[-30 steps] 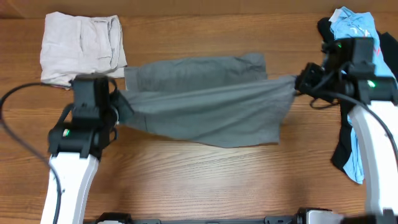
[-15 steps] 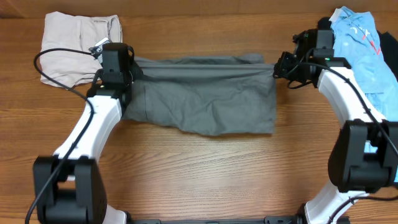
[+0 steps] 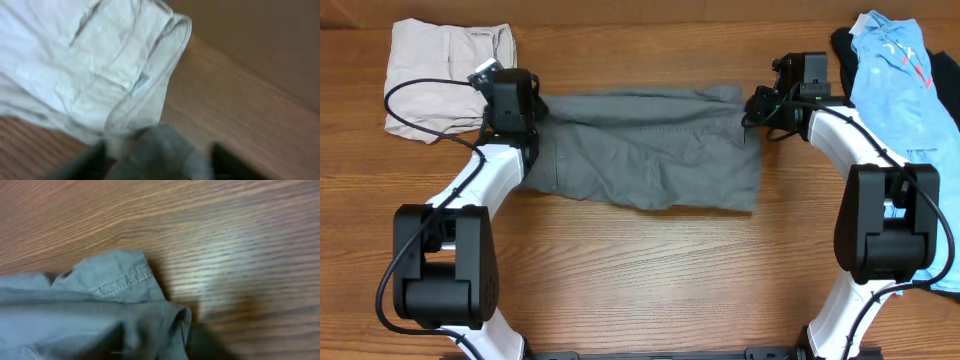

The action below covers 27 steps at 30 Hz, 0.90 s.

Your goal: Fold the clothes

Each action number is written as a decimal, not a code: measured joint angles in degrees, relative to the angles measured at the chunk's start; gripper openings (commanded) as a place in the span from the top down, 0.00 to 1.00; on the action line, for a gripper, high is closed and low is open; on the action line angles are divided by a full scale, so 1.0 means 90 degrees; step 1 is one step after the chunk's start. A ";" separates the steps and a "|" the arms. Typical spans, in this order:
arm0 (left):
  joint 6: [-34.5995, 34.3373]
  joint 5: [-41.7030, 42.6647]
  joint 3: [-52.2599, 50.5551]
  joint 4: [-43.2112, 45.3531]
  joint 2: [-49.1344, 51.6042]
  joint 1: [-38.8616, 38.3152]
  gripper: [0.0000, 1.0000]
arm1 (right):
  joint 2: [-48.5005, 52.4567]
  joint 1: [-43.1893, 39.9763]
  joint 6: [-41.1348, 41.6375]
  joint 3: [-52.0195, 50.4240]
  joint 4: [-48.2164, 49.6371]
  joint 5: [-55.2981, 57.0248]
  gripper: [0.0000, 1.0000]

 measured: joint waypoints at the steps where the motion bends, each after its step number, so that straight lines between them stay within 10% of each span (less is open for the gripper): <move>1: 0.0078 -0.0007 0.0000 0.0049 0.0000 0.0000 0.00 | 0.0000 0.0000 -0.0002 0.0000 0.0017 0.0010 0.00; 10: 0.1392 0.0712 0.0486 -0.1809 -0.0189 0.0022 0.00 | -0.0085 -0.0100 -0.0279 0.0619 -0.1423 0.0024 0.01; 16: 0.1921 0.1122 0.0962 -0.3616 -0.0797 0.0022 0.00 | -0.0277 0.0010 -0.0449 0.0748 -0.2152 -0.0027 0.37; 20: 0.2016 0.1188 0.0964 -0.4027 -0.0765 0.0022 0.00 | -0.0095 0.0335 -0.0469 0.0748 -0.1953 -0.0078 0.41; 24: 0.2055 0.1197 0.0964 -0.3968 -0.0765 0.0022 0.00 | 0.0216 0.0493 -0.0406 0.0748 -0.1535 -0.0126 0.96; 27: 0.2055 0.1192 0.0964 -0.3888 -0.0765 0.0022 0.00 | 0.0250 0.0464 -0.0304 0.0835 -0.1409 -0.0148 0.96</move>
